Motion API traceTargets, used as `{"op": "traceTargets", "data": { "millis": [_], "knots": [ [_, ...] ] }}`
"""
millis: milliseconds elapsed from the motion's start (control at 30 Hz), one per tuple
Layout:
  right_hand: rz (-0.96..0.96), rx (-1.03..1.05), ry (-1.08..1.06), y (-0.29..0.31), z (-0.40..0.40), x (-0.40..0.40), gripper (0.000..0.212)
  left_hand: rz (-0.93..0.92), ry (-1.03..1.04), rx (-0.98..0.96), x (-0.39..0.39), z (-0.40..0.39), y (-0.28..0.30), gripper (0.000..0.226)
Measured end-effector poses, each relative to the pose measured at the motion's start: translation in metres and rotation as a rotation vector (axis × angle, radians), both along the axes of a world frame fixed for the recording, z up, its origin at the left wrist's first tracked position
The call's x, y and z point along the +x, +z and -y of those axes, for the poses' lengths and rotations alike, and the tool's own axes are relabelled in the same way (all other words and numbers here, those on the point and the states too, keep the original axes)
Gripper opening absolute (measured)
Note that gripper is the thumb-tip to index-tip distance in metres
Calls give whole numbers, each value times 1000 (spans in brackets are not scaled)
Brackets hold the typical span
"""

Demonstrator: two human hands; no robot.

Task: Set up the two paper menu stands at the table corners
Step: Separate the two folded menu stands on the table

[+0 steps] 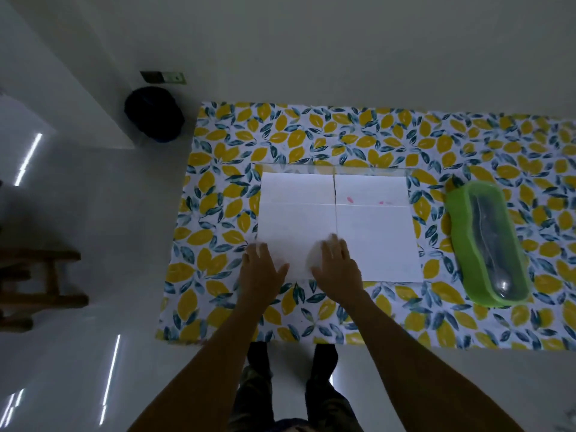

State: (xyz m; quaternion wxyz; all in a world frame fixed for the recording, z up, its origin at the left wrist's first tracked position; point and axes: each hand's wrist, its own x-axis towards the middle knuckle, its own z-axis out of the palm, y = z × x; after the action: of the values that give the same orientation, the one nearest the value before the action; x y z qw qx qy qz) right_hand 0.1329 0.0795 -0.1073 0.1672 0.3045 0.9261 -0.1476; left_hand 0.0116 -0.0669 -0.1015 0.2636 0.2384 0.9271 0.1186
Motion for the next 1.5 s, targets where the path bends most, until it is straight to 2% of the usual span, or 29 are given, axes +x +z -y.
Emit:
{"op": "traceTargets", "data": {
  "millis": [200,367,567,900,1000,1100,1233,1333,1500],
  "knots": [
    [-44,10,-325,-15,46,-14,71,26,34,82,-5,7,-2,77],
    [-39,-63,-479,-14,58,-33,78,33,18,127,-1,5,-5,84],
    [-36,-52,-442,-13,63,-30,77,6,97,186,4,8,-7,81],
    [6,-51,-299,-4,98,-11,88,-40,196,60,38,33,-7,76],
    [-82,-102,-356,2,98,0,74,-47,313,57,53,43,-9,77],
    [-231,-168,-637,9,87,14,49,-62,348,66,70,51,-7,77],
    [-287,-328,-678,18,73,26,44,-43,340,92,80,50,0,75],
    [-305,-477,-771,26,60,34,46,-28,420,164,79,48,3,71],
    [-474,-531,-733,56,50,65,38,-127,538,310,83,51,27,60]
  ]
}}
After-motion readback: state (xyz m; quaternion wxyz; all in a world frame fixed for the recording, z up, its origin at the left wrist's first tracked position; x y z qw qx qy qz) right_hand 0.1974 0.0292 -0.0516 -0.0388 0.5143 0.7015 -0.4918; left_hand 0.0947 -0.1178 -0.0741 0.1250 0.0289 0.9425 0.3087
